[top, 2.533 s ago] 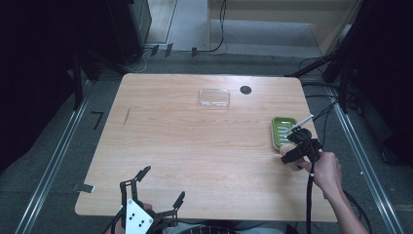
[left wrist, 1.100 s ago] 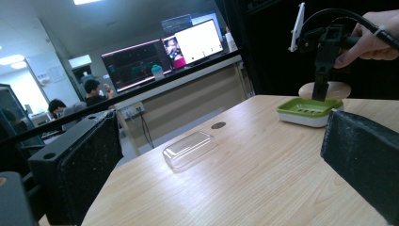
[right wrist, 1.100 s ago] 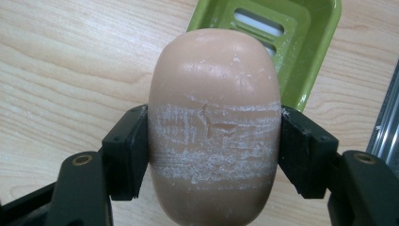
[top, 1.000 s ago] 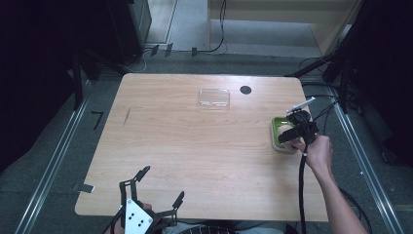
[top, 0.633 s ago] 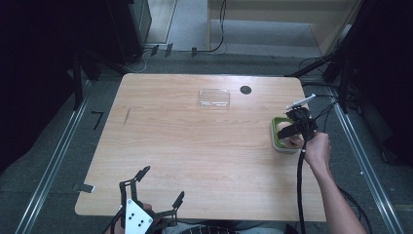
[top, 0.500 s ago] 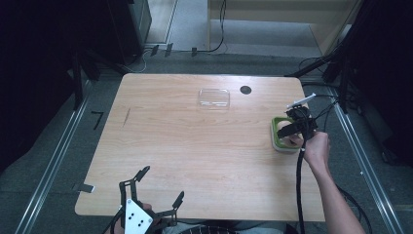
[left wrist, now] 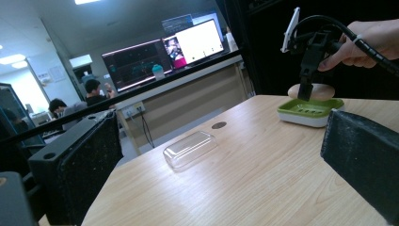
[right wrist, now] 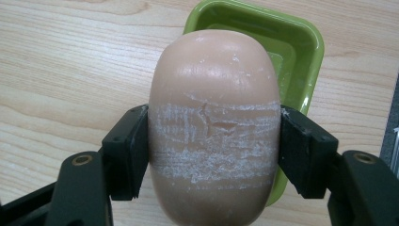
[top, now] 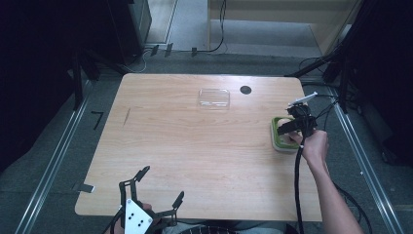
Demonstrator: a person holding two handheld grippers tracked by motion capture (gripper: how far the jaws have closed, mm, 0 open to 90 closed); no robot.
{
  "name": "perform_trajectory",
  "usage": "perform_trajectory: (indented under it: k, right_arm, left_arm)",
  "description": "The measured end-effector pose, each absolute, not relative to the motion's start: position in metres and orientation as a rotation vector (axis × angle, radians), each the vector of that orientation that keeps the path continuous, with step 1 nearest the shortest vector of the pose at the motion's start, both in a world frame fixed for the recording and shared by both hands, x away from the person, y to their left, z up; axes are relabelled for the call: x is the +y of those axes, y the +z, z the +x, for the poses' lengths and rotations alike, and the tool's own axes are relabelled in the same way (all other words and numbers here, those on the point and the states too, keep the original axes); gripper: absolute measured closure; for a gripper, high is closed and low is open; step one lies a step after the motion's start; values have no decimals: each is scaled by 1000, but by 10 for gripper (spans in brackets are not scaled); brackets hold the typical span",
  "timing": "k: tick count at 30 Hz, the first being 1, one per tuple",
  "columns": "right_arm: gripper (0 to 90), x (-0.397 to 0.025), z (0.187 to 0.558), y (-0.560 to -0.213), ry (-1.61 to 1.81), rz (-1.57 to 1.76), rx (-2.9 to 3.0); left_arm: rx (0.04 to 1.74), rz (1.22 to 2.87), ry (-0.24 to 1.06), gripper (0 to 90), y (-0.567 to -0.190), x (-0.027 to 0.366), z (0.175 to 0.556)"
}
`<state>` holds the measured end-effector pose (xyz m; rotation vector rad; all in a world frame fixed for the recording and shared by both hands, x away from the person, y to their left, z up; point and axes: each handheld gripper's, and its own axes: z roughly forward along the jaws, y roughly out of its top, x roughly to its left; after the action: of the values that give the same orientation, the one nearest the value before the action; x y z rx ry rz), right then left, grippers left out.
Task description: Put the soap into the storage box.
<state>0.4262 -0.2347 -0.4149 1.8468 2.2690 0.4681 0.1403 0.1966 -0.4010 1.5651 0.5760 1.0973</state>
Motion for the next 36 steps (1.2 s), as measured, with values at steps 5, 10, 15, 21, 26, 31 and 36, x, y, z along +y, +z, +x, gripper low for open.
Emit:
perform_trajectory:
  k: [5, 10, 15, 21, 26, 31, 36]
  right_arm:
    - [337, -236, 429, -417, 476, 1860, 2254]
    - [337, -237, 433, -421, 481, 1869, 2246]
    - [337, -239, 436, -423, 493, 1882, 2232]
    - [337, -239, 438, -427, 504, 1904, 2217]
    - [337, -240, 441, -431, 514, 1918, 2201]
    - [337, -239, 444, -435, 515, 1938, 2183]
    - [337, -241, 445, -439, 520, 1954, 2179]
  left_arm:
    - [576, 1565, 1097, 0, -401, 197, 140]
    - [577, 1564, 1097, 0, -401, 197, 140]
    - [576, 1566, 1097, 0, -401, 197, 140]
    - [576, 1566, 1097, 0, -401, 197, 140]
    - [577, 1563, 1097, 0, -401, 197, 140]
    - [577, 1562, 1096, 0, -401, 197, 140]
    - [578, 1561, 1096, 0, -401, 197, 140]
